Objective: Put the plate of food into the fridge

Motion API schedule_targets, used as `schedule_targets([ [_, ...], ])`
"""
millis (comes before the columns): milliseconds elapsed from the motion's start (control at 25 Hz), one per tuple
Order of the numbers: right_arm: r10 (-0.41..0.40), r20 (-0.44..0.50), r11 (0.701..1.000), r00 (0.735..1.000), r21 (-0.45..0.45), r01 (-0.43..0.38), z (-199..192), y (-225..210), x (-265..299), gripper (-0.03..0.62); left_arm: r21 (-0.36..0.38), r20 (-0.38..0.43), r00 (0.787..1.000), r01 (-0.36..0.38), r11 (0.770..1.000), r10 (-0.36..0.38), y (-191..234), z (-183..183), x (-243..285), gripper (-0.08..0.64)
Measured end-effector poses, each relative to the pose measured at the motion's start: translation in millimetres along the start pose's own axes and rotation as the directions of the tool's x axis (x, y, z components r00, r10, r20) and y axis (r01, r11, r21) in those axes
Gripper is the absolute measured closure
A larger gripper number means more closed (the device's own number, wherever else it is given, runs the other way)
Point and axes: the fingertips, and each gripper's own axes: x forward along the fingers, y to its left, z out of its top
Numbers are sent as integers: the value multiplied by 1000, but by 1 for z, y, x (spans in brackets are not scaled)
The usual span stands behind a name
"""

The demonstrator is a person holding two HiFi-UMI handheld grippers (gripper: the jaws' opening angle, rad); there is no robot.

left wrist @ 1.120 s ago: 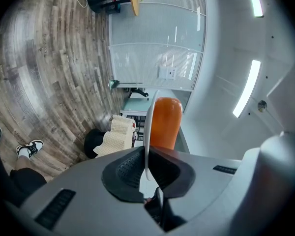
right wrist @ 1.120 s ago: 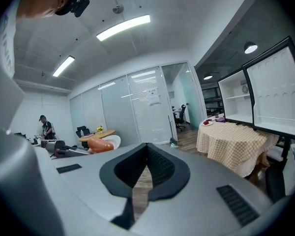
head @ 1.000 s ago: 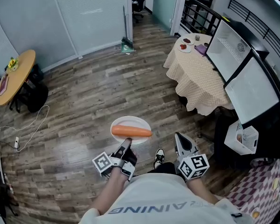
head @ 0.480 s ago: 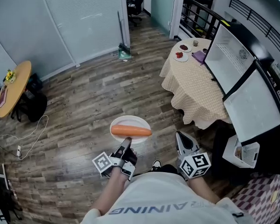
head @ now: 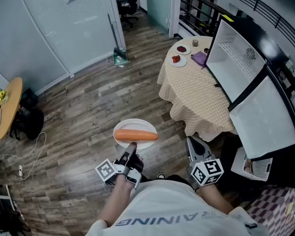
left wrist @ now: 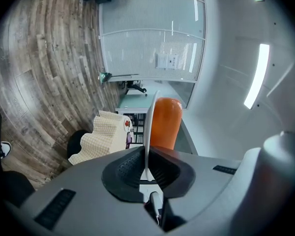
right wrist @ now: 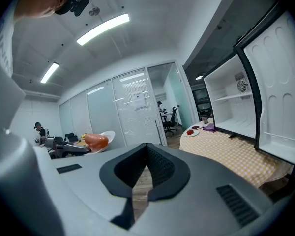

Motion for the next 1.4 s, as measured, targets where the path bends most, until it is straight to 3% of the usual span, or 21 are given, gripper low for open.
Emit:
schedule_targets([
  [480,-111,-12,993,994,41,112,-3,-56,36,572,-18,-131,991,-20,1000,17,17,9,93,534],
  [720,-188,8,982,982,31,188,24,-68,76,572,-12,-230,973,-11,1000,8,12,35,156,534],
  [1080,-312,9,949,950,40,312,52,-83,143,572,-2,-370,929,-14,1000,13,3,80,235,534],
  [1400,-405,-15,913,914,55,405,54,-83,195,572,17,-495,868,-19,1000,25,12,110,285,534],
])
